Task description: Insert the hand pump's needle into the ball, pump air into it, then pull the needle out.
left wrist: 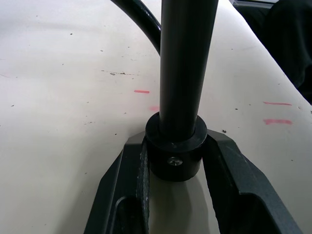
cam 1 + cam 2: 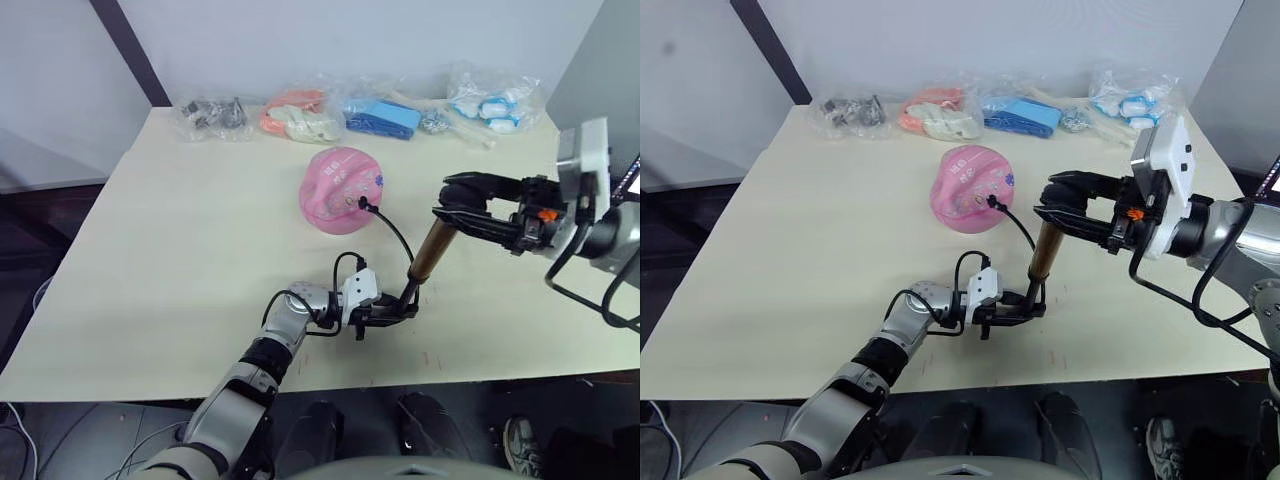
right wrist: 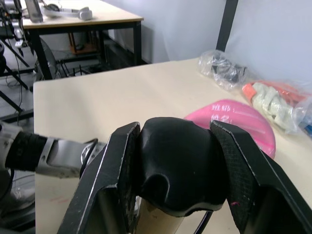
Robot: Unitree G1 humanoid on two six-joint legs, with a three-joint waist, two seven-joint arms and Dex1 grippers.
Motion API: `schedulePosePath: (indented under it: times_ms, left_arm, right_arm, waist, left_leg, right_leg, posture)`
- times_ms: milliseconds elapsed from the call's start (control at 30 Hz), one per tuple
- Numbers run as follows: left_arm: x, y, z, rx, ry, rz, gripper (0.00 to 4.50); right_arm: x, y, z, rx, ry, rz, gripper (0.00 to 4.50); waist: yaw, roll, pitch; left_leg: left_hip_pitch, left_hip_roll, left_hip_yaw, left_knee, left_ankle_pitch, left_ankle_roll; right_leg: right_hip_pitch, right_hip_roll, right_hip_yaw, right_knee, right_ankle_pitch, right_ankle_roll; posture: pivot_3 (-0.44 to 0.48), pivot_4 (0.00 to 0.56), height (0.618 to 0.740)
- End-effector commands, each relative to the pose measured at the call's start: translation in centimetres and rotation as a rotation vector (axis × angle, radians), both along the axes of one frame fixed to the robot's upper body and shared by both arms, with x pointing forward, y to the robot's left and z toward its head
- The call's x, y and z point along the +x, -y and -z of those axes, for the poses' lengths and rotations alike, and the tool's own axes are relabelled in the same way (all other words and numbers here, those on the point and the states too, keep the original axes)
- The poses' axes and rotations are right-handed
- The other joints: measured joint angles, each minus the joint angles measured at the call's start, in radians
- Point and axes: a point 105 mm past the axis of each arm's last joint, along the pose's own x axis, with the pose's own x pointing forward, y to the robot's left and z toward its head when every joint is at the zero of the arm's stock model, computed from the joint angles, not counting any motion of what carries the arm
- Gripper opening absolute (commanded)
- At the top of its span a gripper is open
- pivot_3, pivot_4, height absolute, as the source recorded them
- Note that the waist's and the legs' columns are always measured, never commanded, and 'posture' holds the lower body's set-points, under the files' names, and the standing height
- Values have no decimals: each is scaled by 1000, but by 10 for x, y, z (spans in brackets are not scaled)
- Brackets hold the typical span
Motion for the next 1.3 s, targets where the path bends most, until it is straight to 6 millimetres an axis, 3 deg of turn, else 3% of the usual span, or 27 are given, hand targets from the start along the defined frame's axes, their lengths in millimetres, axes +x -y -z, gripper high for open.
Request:
schedulePosePath:
  times_ms: [33, 100, 533, 1000, 1133, 1300]
  left_arm:
    - [-6, -6, 13, 43, -47, 4, 1116]
    - [-6, -6, 13, 43, -49, 6, 1116]
    - [-3, -8, 11, 38, -52, -11, 1116]
    - [3, -10, 9, 43, -32, -53, 1116]
    - [3, -10, 9, 39, -34, -57, 1116]
    - [2, -10, 10, 37, -41, -55, 1116]
  right_arm:
    - [-6, 4, -22, 15, 99, 10, 1811]
    - [-6, 2, -16, 12, 82, 10, 1811]
    - [-1, -22, 69, -26, -55, -12, 1811]
    - [5, -29, 124, -32, -129, 25, 1811]
    - [5, -31, 132, -31, -141, 27, 1811]
    - [5, -27, 116, -8, -105, 30, 1811]
  waist:
    - [-1, 0, 0]
    - [-1, 0, 0]
    - [-3, 0, -1]
    - [-4, -1, -2]
    - [-4, 0, -2]
    - [-3, 0, -2]
  left_leg:
    - [0, 0, 0, 0, 0, 0]
    - [0, 0, 0, 0, 0, 0]
    - [1, 0, 0, 0, 1, -1]
    - [3, -1, 0, 0, 1, -2]
    - [3, -1, 0, 0, 1, -2]
    - [3, -1, 0, 0, 1, -2]
  right_leg:
    - [0, 0, 0, 0, 0, 0]
    - [0, 0, 0, 0, 0, 0]
    - [1, 1, 0, 0, 0, 0]
    - [1, 2, 1, 1, 0, 0]
    - [1, 2, 1, 1, 0, 0]
    - [1, 2, 1, 1, 0, 0]
  posture:
    - [0, 150, 740]
    - [0, 150, 740]
    - [0, 150, 740]
    - [0, 150, 740]
    - [0, 150, 740]
    - [0, 150, 740]
